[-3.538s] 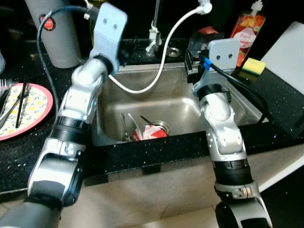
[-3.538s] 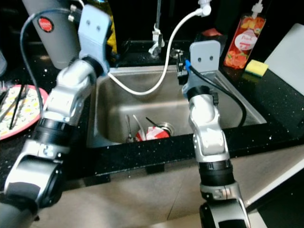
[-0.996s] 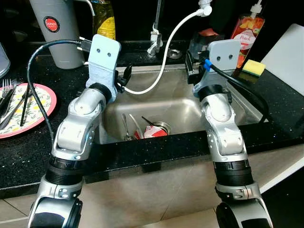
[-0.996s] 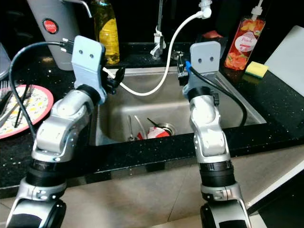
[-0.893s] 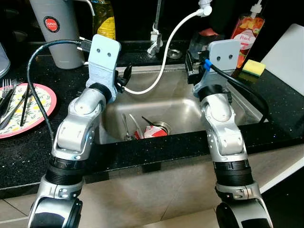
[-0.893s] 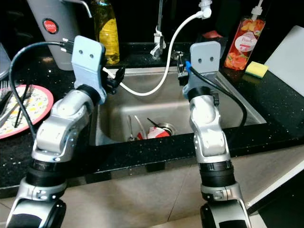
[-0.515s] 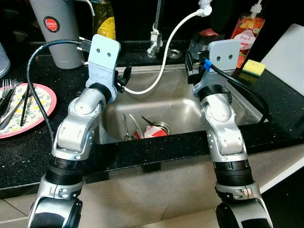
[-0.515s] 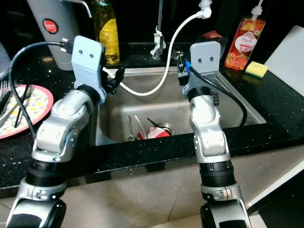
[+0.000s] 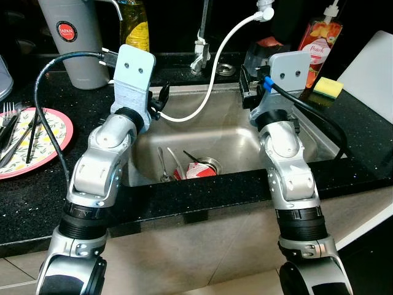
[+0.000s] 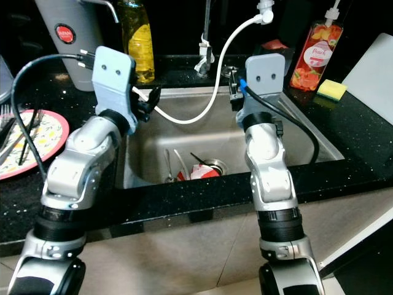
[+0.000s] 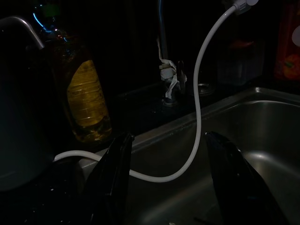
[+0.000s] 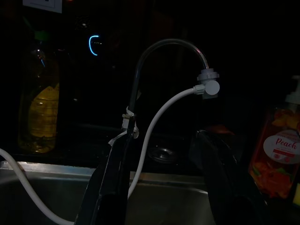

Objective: Kitchen organization

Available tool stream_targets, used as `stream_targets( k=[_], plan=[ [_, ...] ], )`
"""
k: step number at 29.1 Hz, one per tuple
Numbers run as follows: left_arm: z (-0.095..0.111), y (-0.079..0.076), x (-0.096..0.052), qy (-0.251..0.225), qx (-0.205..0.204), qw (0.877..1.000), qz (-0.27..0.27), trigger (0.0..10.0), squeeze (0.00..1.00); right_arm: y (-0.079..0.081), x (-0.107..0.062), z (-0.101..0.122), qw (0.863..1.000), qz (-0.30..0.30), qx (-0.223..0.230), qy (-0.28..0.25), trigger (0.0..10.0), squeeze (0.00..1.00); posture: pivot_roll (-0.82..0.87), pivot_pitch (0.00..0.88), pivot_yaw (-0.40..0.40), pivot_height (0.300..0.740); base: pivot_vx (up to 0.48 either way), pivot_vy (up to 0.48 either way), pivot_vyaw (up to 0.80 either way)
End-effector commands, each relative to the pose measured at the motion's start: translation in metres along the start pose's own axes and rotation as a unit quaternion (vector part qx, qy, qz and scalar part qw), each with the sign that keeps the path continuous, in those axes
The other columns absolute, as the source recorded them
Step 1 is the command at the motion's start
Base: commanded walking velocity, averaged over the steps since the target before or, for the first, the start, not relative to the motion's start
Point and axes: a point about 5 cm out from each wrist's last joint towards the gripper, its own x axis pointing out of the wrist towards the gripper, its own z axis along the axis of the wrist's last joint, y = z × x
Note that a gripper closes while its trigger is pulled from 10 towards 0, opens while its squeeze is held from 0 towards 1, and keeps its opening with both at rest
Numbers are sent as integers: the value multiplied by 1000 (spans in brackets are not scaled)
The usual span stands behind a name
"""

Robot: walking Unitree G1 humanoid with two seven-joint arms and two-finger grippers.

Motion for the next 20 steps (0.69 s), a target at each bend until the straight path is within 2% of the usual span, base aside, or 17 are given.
stream_targets(
  k=[1, 20],
  plan=[
    [-4, 0, 1, 10, 3, 1000, 4, 10000, 0, -2, 1, 0, 1000, -3, -3, 1, 10000, 0, 61, 0, -43, 740, 0, 0, 0],
    [-4, -1, 2, 8, 2, 1000, 3, 10000, 0, -2, 2, 2, 1000, 1, -4, -2, 10000, 0, 55, 0, -43, 740, 0, 0, 0]
  ],
)
